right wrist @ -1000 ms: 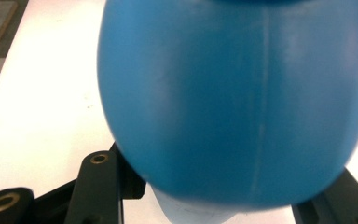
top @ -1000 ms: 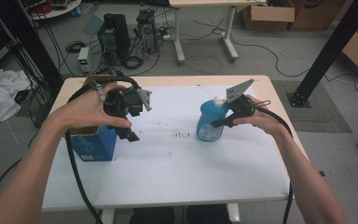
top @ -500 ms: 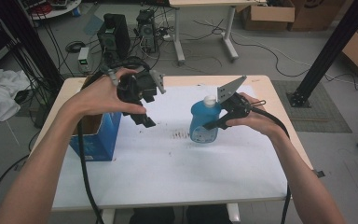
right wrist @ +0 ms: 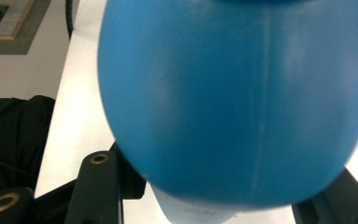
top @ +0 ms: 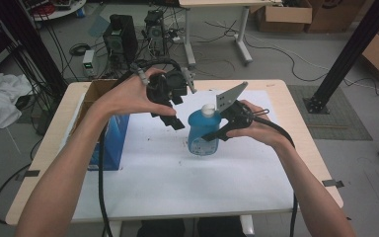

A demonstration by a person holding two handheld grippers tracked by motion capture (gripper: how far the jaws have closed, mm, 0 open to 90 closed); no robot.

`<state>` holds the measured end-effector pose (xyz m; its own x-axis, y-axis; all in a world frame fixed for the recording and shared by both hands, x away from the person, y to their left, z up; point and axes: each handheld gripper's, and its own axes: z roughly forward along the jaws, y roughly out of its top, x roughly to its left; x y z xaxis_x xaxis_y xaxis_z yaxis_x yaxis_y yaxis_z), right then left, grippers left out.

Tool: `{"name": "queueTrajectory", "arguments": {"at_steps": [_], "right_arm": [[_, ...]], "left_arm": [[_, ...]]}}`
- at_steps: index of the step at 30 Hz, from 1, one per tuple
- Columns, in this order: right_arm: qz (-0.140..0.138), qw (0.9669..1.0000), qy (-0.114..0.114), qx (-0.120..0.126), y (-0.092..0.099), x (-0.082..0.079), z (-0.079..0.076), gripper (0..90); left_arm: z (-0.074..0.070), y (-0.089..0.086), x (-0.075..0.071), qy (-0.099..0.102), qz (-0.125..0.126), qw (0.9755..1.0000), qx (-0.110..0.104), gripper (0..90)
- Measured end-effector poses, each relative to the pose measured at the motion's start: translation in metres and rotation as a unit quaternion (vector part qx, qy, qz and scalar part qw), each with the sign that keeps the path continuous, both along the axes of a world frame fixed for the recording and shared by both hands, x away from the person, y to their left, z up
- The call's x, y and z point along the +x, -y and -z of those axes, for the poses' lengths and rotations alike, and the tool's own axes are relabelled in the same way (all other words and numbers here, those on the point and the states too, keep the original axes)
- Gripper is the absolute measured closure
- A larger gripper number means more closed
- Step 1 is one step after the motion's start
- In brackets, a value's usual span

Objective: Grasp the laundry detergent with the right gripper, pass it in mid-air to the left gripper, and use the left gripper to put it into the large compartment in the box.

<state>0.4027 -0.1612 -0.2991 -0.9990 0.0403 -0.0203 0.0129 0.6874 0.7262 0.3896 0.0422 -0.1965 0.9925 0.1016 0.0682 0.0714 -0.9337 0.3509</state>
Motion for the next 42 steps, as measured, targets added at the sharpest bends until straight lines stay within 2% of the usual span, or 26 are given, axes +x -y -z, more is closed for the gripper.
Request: {"name": "queueTrajectory", "arguments": {"at_steps": [2, 10, 22, 23, 26, 35, 42], "right_arm": [[-0.002, 1.0000, -0.001, -0.001, -0.004, -0.001, 0.001, 46.1], [-0.008, 0.9999, -0.006, 0.003, -0.017, -0.002, 0.003, 46.0], [-0.010, 0.9999, -0.008, 0.004, -0.023, -0.003, 0.003, 45.9], [-0.010, 0.9999, -0.010, 0.005, -0.023, -0.004, 0.003, 45.9], [-0.010, 0.9999, -0.009, 0.005, -0.024, -0.004, 0.003, 45.9], [-0.008, 0.9999, -0.009, 0.004, -0.026, -0.005, 0.003, 45.9], [-0.008, 0.9999, -0.005, 0.004, -0.026, -0.005, 0.003, 45.8]], "left_arm": [[0.002, 0.004, 0.001, -0.003, 0.001, 1.0000, -0.008, 17.0], [0.013, 0.014, 0.003, -0.013, 0.006, 0.9998, -0.015, 17.1], [0.024, 0.019, 0.004, -0.023, 0.008, 0.9994, -0.024, 17.0], [0.025, 0.020, 0.004, -0.020, 0.010, 0.9996, -0.020, 17.1], [0.027, 0.020, 0.004, -0.024, 0.007, 0.9993, -0.028, 17.2], [0.034, 0.021, 0.005, -0.022, -0.002, 0.9993, -0.030, 18.5], [0.036, 0.023, 0.005, -0.017, -0.005, 0.9996, -0.024, 20.3]]}}
